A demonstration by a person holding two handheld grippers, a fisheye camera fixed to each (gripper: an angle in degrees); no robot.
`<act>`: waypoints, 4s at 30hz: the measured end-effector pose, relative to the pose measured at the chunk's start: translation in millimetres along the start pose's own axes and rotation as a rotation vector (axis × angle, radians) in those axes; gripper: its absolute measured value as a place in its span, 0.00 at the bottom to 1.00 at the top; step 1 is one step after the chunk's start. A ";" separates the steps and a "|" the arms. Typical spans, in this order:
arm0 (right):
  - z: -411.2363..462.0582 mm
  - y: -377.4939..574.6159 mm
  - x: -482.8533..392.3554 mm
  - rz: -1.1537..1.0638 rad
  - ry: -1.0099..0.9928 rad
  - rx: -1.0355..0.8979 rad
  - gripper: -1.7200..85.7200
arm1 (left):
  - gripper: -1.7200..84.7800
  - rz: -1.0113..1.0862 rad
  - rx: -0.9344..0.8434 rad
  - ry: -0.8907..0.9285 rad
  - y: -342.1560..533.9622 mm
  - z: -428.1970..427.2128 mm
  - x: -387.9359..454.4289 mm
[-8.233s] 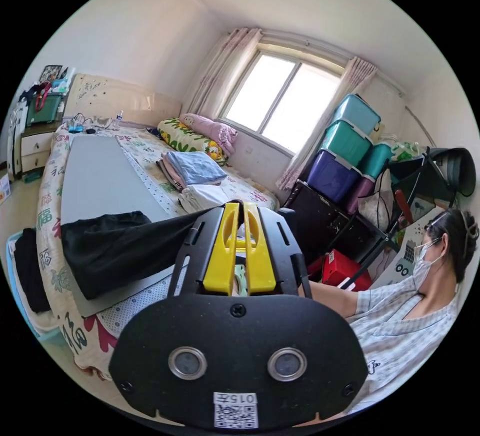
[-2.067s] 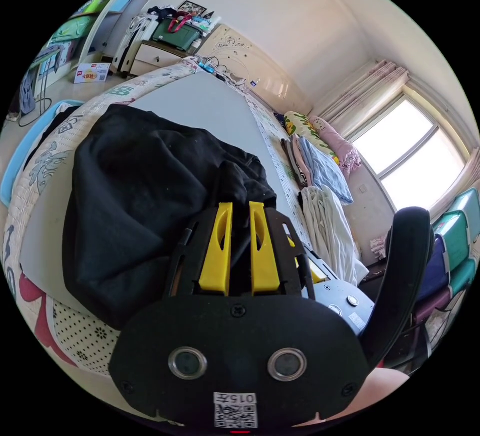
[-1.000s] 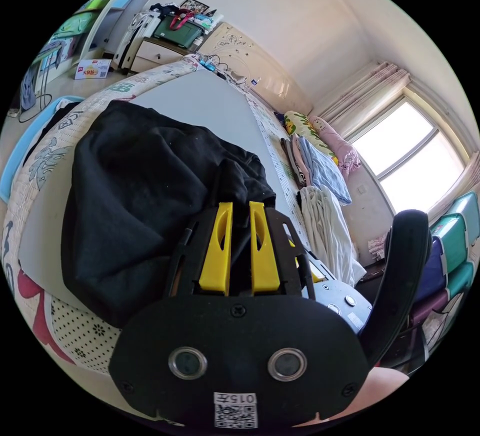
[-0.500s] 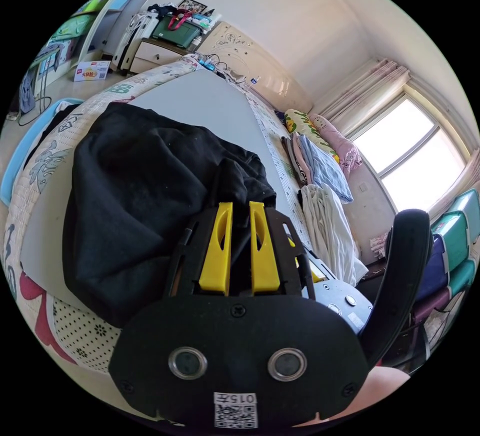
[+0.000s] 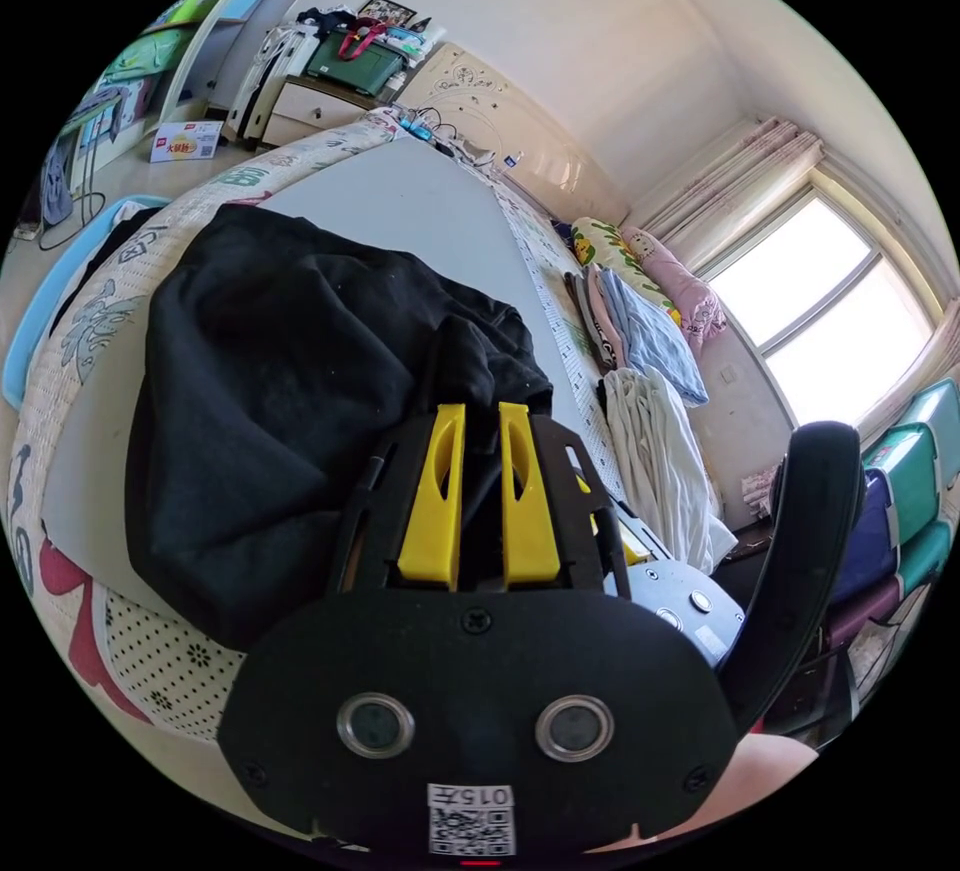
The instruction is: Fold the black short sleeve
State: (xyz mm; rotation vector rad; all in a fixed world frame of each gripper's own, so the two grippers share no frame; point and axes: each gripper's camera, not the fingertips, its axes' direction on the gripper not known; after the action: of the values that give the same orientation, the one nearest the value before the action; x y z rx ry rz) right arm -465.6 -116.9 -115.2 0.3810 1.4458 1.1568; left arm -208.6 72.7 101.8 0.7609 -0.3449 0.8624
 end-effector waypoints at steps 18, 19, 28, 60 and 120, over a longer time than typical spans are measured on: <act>-5.1 -4.2 -5.9 -0.001 0.012 0.003 0.05 | 0.09 0.004 -0.006 0.023 6.2 2.3 -2.7; -5.5 -4.6 -6.2 -0.002 0.013 0.003 0.05 | 0.09 0.003 -0.006 0.025 6.7 2.3 -3.0; -9.1 -7.1 -7.8 -0.004 0.020 0.005 0.05 | 0.09 0.003 -0.007 0.033 9.8 1.4 -4.4; -23.2 -14.3 -8.4 -0.008 0.056 0.020 0.05 | 0.09 0.026 -0.017 0.076 17.4 -9.7 -10.9; -42.6 -33.2 27.3 0.008 0.035 0.019 0.05 | 0.09 -0.013 -0.035 0.090 13.0 -16.4 -23.0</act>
State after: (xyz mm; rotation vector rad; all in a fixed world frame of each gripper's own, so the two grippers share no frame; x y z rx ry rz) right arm -498.0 -128.7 -164.9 0.3818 1.4877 1.1617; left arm -233.3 77.2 83.6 0.6891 -0.2739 0.8740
